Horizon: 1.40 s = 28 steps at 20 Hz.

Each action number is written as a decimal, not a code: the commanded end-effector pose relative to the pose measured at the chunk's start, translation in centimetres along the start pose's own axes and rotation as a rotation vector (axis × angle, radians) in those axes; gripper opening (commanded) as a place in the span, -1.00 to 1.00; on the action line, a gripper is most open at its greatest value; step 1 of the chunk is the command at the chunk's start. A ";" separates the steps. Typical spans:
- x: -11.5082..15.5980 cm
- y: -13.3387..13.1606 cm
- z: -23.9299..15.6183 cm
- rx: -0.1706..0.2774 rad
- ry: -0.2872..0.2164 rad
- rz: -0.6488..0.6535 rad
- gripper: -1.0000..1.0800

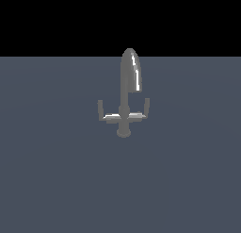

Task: Turn on the faucet by rotating a designated handle.

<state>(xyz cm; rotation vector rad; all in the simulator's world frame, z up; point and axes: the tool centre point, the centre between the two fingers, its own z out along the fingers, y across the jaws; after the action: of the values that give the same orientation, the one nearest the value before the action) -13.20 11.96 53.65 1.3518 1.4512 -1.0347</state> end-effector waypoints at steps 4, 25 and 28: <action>2.3 2.3 0.0 0.025 -0.079 -0.193 -1.00; 14.1 10.4 3.8 0.193 -0.267 -0.978 -1.00; 16.1 11.3 4.8 0.221 -0.278 -1.096 -1.00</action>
<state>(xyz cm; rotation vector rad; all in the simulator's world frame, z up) -2.56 12.62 37.83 0.4681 1.8800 -1.9623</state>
